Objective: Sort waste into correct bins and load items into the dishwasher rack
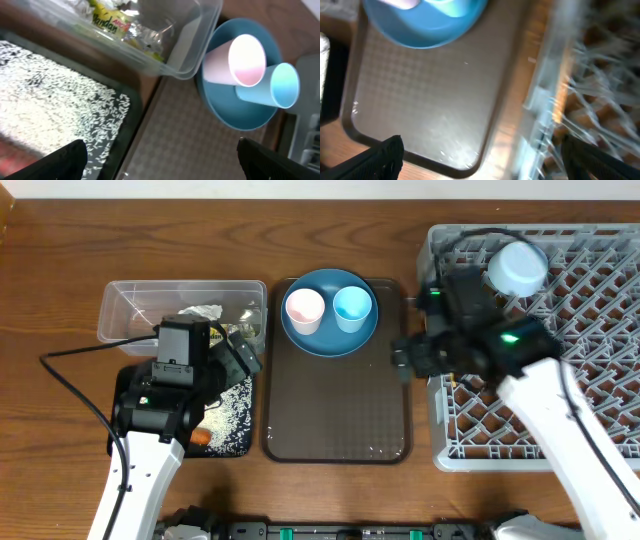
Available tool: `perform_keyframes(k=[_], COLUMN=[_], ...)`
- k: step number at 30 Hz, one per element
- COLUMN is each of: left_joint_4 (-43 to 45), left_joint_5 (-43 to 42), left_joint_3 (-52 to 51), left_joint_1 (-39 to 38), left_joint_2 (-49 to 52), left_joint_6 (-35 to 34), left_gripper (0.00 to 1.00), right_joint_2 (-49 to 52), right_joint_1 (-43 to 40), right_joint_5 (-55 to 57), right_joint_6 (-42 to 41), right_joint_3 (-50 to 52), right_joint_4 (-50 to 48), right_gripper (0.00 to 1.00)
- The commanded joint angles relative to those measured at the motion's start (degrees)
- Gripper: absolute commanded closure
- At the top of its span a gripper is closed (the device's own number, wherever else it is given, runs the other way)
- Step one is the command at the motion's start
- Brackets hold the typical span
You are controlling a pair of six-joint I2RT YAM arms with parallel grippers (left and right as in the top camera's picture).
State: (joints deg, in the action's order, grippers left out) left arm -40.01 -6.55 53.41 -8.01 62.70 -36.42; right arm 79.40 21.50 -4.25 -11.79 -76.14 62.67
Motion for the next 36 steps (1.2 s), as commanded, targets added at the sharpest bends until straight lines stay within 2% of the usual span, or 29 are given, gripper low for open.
perform_keyframes(k=[1, 4, 9, 12, 19, 25, 29, 34, 36], left_joint_4=[0.3, 1.2, 2.7, 3.7, 4.9, -7.1, -13.7, -10.0, -7.4], left_joint_5=[-2.8, -3.1, -2.5, 2.4, 7.3, 7.7, 6.9, -2.6, -3.5], left_joint_3=[0.8, 0.8, 0.8, 0.9, 5.7, 18.8, 26.0, 26.1, 26.1], left_joint_1=[-0.2, -2.3, -9.9, -14.2, -18.4, -18.6, -18.6, -18.8, -19.3], left_joint_2=[0.6, 2.4, 7.4, 10.3, 16.1, 24.3, 30.9, 35.9, 37.8], left_joint_6=[-5.6, -10.3, -9.6, -9.6, -10.2, -7.3, -5.9, -6.3, -6.6], left_gripper=[0.02, 0.02, 0.02, 0.02, 0.02, 0.02, 0.02, 0.02, 0.01], right_joint_2=[-3.6, -4.8, -4.8, -4.7, -4.7, -4.7, -4.7, -4.7, -4.7], right_joint_1=[-3.6, -5.3, -5.6, -5.6, -5.4, -5.4, -5.4, -5.4, -5.4], right_joint_5=[5.4, 4.4, 4.2, 4.2, 3.8, 3.8, 3.8, 3.8, 3.8], right_joint_6=[-1.4, -1.5, -1.5, -1.4, -1.5, -1.4, -1.5, -1.5, -1.4], right_joint_3=[-0.2, -0.2, -0.2, -0.2, -0.1, -0.1, -0.1, -0.1, -0.1], right_joint_4=[3.1, 4.5, 4.5, 5.7, 5.4, 5.4, 5.4, 5.4, 5.4], right_gripper=[0.01, 0.01, 0.01, 0.01, 0.01, 0.01, 0.01, 0.01, 0.01])
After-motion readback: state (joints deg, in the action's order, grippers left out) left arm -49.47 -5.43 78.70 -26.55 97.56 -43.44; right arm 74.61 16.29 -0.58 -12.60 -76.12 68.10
